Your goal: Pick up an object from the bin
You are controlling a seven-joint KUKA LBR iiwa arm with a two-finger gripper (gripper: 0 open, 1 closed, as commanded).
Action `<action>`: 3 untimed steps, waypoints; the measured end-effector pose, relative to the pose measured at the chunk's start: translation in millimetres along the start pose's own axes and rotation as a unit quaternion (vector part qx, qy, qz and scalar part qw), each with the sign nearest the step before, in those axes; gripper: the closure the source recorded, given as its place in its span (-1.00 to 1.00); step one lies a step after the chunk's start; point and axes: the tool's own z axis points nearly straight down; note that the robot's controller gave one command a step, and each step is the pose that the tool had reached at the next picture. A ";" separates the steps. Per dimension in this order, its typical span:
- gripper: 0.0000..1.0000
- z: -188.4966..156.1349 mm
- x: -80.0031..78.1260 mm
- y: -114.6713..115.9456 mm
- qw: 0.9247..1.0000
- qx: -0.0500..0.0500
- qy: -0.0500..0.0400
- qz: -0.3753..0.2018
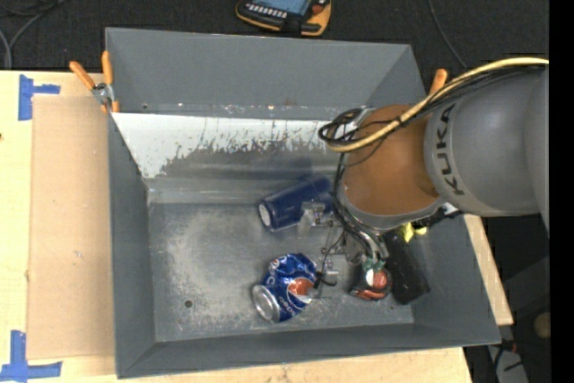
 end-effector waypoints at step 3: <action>1.00 -3.8 34.3 23.5 0.995 -0.004 -0.011 -0.102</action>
Offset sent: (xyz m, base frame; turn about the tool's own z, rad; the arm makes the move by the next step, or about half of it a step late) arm 0.0000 0.0000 0.0000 0.0000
